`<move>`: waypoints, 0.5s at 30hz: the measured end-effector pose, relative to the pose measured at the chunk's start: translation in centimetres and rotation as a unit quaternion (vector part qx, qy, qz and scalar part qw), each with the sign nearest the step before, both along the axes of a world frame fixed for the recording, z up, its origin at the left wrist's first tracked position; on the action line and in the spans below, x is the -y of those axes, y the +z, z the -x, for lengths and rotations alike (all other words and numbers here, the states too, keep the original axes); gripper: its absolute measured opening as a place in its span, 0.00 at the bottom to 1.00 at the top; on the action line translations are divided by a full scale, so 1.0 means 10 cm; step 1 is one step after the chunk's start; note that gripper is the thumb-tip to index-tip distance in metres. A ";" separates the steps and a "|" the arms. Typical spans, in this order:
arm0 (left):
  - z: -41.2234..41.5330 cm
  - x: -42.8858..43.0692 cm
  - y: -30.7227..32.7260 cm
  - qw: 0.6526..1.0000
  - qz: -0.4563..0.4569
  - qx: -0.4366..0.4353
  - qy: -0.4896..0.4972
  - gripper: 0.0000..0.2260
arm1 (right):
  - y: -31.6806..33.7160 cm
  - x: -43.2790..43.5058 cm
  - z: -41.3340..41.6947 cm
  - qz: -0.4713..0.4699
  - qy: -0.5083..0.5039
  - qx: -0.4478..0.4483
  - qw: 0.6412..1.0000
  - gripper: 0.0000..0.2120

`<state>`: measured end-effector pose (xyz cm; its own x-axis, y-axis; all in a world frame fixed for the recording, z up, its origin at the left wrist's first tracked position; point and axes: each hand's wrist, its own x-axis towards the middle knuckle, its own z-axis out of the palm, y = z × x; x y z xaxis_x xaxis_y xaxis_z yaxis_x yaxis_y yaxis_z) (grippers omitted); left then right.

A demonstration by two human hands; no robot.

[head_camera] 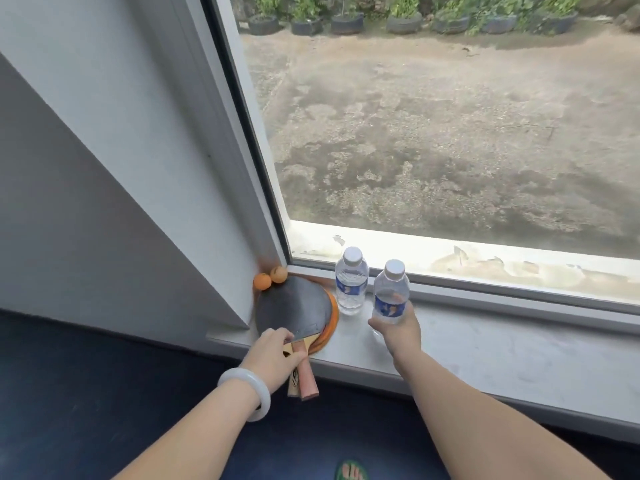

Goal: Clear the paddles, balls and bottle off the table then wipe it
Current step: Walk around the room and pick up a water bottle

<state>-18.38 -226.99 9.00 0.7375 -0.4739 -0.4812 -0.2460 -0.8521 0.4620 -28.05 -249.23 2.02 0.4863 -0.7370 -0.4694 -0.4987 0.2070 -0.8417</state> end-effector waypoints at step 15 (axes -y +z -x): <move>0.11 0.18 -0.16 0.999 0.002 -0.023 0.034 0.16 | -0.06 0.11 -0.11 0.027 0.022 -0.062 0.997 0.30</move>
<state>-19.47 -228.83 7.44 0.7449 -0.4257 -0.5137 -0.1659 -0.8639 0.4755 -26.96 -250.34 1.42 0.4592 -0.7420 -0.4883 -0.6069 0.1394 -0.7825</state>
